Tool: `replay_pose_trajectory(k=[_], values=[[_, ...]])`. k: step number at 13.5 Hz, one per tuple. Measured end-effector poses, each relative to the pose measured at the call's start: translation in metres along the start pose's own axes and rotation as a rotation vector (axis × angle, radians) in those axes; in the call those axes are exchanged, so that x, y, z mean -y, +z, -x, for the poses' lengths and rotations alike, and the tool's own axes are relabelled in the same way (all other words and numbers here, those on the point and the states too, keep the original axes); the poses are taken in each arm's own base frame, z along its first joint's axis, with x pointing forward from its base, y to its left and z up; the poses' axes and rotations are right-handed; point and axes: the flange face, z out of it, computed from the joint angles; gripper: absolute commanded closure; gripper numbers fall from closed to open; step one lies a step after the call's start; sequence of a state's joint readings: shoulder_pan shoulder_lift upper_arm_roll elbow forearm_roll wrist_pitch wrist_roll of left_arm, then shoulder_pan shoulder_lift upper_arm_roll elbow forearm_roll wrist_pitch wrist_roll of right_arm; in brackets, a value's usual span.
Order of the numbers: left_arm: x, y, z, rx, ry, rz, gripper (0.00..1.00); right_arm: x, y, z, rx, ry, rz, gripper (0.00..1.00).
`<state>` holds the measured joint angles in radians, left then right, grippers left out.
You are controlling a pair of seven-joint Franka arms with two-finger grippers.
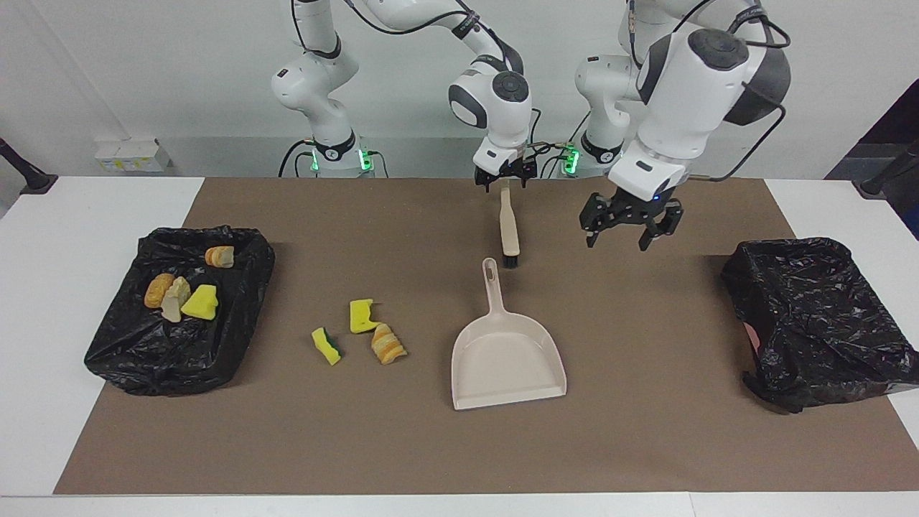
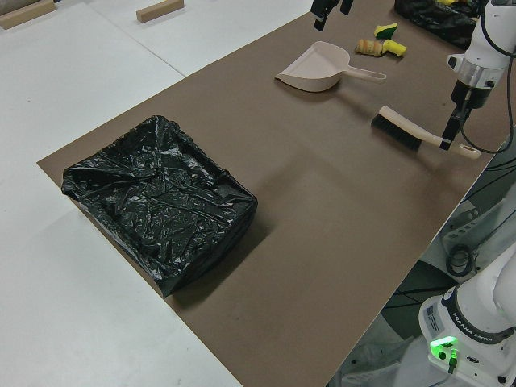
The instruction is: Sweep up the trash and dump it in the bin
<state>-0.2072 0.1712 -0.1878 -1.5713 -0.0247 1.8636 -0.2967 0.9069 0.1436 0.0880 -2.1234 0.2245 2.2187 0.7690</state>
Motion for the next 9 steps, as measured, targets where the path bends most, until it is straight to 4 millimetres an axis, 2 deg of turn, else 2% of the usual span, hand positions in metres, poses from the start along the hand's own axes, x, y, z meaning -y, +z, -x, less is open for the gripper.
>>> replay_pose_trajectory(k=[4, 5, 6, 7, 9], values=[[-0.07, 0.069, 0.004, 0.052, 0.003, 0.014, 0.0, -0.003, 0.014, 0.007, -0.008, 0.04, 0.002, 0.0], [-0.09, 0.089, 0.005, 0.045, -0.023, 0.026, 0.0, -0.004, 0.014, 0.008, -0.01, 0.037, 0.006, 0.15], [-0.103, 0.105, 0.006, 0.049, -0.042, 0.031, 0.0, -0.004, 0.014, 0.008, -0.012, 0.034, 0.009, 0.18], [-0.111, 0.121, 0.01, 0.067, -0.048, 0.027, 0.0, -0.005, 0.014, 0.008, -0.012, 0.034, 0.009, 0.3], [-0.127, 0.142, 0.023, 0.104, -0.041, 0.014, 0.0, -0.005, 0.014, 0.008, -0.014, 0.034, 0.008, 0.58]])
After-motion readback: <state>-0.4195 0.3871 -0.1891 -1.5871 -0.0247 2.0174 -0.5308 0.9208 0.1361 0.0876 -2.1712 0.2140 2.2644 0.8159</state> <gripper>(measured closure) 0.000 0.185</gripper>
